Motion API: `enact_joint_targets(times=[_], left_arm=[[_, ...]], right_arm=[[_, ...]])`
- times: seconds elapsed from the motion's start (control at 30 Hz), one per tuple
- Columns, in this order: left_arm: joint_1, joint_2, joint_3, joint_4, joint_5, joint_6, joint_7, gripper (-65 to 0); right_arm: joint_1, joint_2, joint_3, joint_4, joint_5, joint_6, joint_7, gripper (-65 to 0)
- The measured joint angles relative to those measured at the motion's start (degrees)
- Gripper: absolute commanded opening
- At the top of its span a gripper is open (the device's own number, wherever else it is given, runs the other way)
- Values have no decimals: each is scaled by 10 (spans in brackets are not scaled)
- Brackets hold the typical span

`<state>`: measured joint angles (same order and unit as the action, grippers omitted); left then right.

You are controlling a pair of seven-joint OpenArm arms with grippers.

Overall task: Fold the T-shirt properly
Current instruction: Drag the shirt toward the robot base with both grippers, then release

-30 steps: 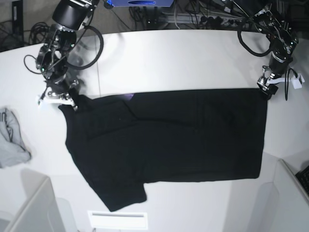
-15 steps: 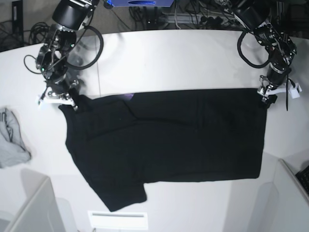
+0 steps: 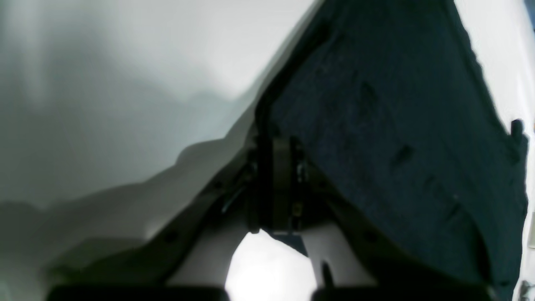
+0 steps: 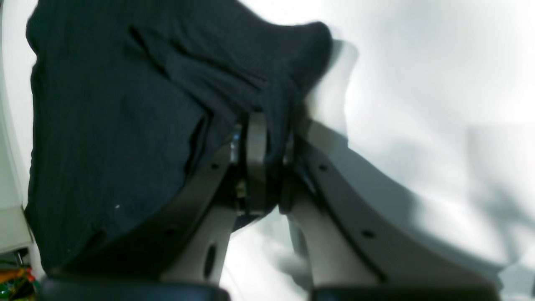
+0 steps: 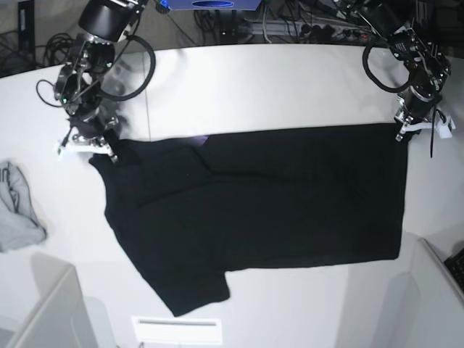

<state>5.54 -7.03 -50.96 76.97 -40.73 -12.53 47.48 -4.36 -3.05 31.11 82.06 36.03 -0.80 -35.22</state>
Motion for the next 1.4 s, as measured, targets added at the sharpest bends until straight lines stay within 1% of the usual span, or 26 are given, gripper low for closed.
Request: enact_joint_targets(times=[0.17, 0.37, 0.53, 0.63, 0.73, 0.9, 1.07, 1.4], left_arm=[[45, -3, 1, 47, 11, 3, 11, -650], [95, 0, 1, 96, 14, 5, 18, -650], [133, -1, 2, 120, 13, 5, 19, -650], [155, -2, 2, 127, 12, 5, 18, -650], [173, -1, 2, 132, 12, 4, 17, -650], [193, -2, 2, 134, 11, 2, 12, -650], [213, -5, 2, 136, 3, 1, 10, -650], [234, -6, -2, 137, 1, 0, 5, -650]], right_arm=[[-33, -2, -4, 33, -3, 0, -5, -650], [-101, -7, -6, 97, -3, -4, -11, -650], [-158, -9, -6, 147, -3, -4, -38, -650], [-182, -9, -6, 162, -2, -4, -39, -650], [-198, -17, -3, 172, -2, -4, -38, -650], [-232, -17, -4, 184, 5, -1, -31, -650], [-270, -27, -5, 211, 0, -2, -31, -650], [-289, -27, -5, 218, 2, -2, -34, -650]])
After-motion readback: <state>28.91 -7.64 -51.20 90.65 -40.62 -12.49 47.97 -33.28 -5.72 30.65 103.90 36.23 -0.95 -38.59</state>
